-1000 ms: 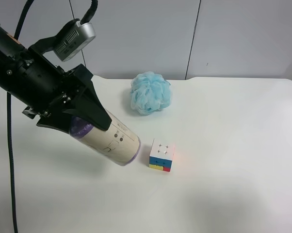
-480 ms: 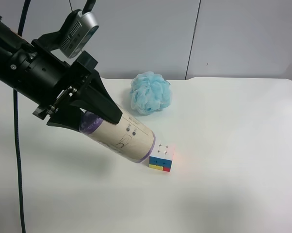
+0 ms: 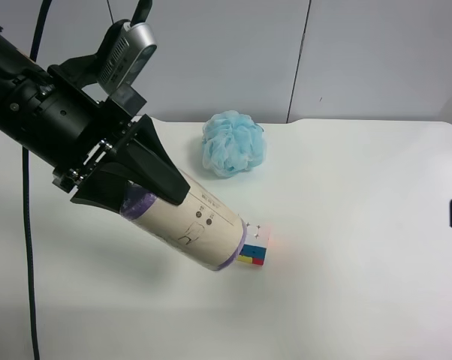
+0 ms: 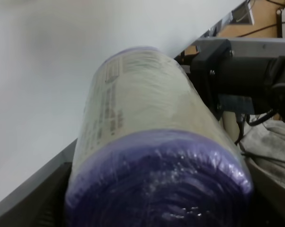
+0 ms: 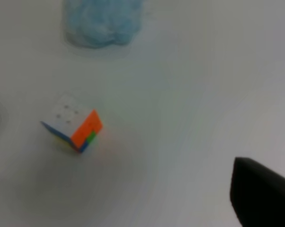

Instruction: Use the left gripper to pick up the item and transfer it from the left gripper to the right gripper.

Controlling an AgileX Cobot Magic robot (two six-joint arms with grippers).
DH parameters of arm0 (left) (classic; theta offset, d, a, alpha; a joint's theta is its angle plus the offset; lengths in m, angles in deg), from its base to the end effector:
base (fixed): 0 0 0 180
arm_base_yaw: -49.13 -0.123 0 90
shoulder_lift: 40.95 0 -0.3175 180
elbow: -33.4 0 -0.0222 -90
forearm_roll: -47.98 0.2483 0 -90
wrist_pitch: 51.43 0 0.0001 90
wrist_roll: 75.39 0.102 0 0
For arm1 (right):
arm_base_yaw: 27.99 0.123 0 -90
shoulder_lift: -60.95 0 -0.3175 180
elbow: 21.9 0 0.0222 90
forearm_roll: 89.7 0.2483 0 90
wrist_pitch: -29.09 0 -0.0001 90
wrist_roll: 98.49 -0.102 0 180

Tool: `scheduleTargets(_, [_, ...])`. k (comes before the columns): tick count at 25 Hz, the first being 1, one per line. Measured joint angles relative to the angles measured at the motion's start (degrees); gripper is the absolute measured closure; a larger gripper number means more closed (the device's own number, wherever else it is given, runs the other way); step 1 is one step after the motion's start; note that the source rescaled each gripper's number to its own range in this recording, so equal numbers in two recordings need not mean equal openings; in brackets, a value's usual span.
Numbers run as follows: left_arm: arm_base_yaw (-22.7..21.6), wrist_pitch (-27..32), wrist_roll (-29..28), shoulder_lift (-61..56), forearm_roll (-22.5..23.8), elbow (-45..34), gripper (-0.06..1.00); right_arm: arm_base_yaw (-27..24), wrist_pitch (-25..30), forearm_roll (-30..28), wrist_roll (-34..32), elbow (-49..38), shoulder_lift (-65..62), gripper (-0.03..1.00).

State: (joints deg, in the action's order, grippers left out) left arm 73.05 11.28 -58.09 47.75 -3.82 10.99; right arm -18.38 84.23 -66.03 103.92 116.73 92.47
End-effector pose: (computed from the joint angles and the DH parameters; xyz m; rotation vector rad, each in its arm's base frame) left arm 0.2049 -0.1689 0.3026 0.4594 2.7943 -1.2384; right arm 0.0322 0.0396 0.3271 -0.5251 2.1138 0.3799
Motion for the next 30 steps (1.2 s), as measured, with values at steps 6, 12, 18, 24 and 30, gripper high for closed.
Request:
scheduleTargets(6, [0.0,0.1,0.1,0.0,-0.1,0.0,0.93,12.6,-4.0,1.4,6.2,3.9,12.5,-0.03])
scheduleTargets(12, [0.0,0.1,0.1,0.0,-0.2,0.0,0.93,24.7,-8.2,1.2,12.3,8.8,25.4,-0.03])
scheduleTargets(18, [0.0,0.1,0.1,0.0,-0.2,0.0,0.93,32.8,-12.0,0.6,14.5,11.1,34.8,-0.03])
scheduleTargets(24, [0.0,0.1,0.1,0.0,-0.3,0.0,0.93,37.6,-16.1,0.3,17.5,11.4,41.6,-0.03])
scheduleTargets(30, [0.0,0.1,0.1,0.0,-2.1,0.0,0.93,40.9,-20.2,0.3,19.8,11.4,44.8,-0.03])
